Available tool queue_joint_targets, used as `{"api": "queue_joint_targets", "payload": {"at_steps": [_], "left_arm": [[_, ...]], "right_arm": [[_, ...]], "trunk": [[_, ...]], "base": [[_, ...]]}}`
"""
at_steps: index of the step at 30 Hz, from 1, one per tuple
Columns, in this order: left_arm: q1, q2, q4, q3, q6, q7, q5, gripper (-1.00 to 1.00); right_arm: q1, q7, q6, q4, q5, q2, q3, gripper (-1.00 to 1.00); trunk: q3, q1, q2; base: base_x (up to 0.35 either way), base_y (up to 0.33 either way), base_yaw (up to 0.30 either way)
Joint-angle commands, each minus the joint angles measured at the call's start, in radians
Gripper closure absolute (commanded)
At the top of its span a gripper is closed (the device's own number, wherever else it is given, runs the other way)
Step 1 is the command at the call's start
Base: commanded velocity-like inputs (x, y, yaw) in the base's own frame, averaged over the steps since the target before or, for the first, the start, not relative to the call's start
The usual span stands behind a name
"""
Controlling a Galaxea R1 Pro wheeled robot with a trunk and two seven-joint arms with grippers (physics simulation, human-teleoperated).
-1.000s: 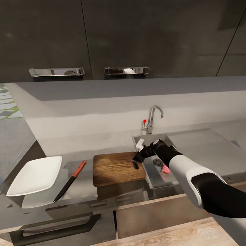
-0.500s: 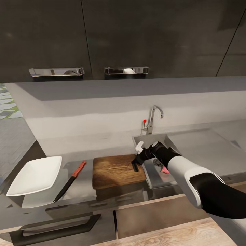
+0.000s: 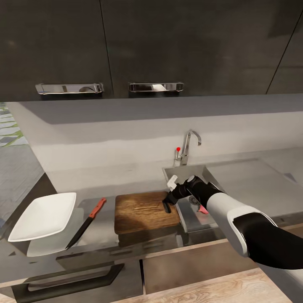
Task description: In the kitchen, take the Vidalia onion out of the sink, dice it on the chopping board with the paring knife, put the diced onion into the bowl on the countertop, then place both the paring knife and the chopping board into the sink.
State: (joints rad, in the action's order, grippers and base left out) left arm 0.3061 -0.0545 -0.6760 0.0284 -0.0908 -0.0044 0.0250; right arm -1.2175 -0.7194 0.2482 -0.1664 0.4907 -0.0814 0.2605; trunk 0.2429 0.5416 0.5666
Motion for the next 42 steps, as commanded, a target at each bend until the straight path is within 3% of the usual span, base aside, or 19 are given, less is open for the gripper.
{"api": "queue_joint_targets", "payload": {"at_steps": [1,12,42], "left_arm": [[0.0,-0.001,-0.002,0.002,-0.001,0.0,0.003,-1.0],[0.0,-0.002,-0.001,0.002,-0.001,0.0,0.003,-1.0],[0.0,-0.001,0.0,0.002,-0.001,0.0,0.003,-1.0]], "right_arm": [[0.0,-0.004,0.006,-0.001,0.005,0.0,-0.004,1.0],[0.0,0.029,-0.008,0.014,0.005,-0.001,-0.004,1.0],[0.0,0.031,-0.05,0.061,0.005,-0.012,-0.004,1.0]], "trunk": [[0.001,0.0,0.001],[0.001,0.0,0.001],[0.001,0.0,0.001]], "base": [[0.0,0.0,0.0],[0.05,0.042,0.0],[0.001,0.001,0.0]]}}
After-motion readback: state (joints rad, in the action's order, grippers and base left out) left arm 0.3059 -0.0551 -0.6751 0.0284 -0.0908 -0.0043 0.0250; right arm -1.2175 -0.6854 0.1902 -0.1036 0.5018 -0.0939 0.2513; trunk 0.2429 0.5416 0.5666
